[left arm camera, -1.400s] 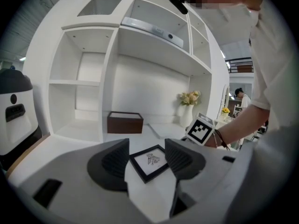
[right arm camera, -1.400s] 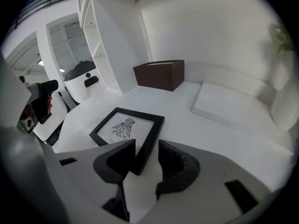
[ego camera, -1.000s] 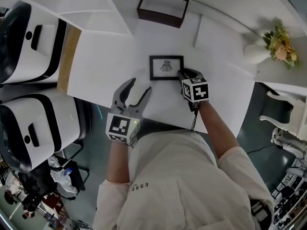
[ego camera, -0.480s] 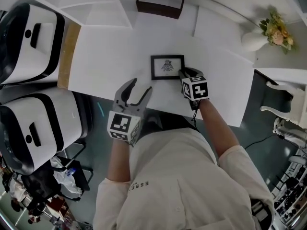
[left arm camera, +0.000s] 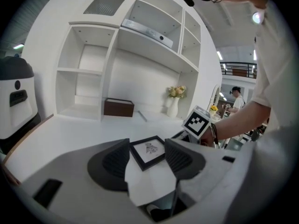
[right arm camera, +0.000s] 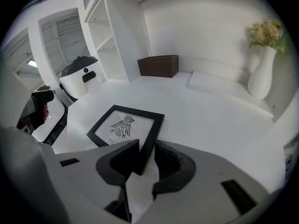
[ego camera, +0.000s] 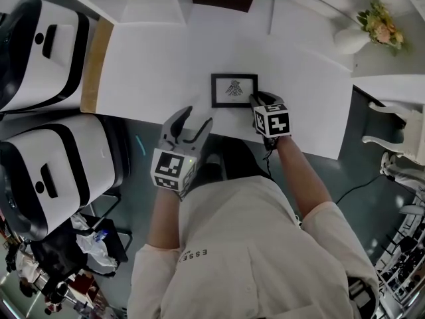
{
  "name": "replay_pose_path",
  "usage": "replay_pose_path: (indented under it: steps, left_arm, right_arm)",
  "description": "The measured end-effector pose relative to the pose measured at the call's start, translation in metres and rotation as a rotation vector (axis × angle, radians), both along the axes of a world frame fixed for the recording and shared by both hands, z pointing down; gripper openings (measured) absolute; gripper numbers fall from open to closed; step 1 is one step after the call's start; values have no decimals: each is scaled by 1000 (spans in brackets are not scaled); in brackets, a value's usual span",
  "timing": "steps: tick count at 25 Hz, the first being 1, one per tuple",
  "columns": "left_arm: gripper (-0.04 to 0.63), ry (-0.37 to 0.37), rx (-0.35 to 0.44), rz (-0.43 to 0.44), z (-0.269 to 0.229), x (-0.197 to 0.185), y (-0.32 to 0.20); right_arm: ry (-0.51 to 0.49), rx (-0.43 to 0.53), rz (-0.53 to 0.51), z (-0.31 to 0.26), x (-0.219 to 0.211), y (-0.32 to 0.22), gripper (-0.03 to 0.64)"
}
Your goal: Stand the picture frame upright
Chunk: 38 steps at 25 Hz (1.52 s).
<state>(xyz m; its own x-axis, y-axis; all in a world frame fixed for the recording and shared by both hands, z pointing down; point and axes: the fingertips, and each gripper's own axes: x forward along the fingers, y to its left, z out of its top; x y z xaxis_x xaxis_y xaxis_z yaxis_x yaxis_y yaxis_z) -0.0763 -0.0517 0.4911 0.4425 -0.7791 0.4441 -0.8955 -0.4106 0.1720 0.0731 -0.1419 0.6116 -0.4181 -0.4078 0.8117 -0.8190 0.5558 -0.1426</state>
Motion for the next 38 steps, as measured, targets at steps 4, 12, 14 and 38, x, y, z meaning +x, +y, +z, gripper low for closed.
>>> replay_pose_path:
  steps: [4, 12, 14, 38]
  left_arm:
    - [230, 6, -26, -5, 6, -5, 17]
    - [230, 37, -114, 68, 33, 5, 49]
    - [230, 54, -149, 98, 43, 11, 59]
    - [221, 567, -541, 74, 122, 52, 88]
  right_arm:
    - [-2, -4, 17, 1, 2, 17, 114]
    - [10, -15, 10, 2, 7, 52, 114]
    - [9, -16, 7, 2, 9, 60, 114]
    - [-1, -11, -59, 2, 32, 113, 114]
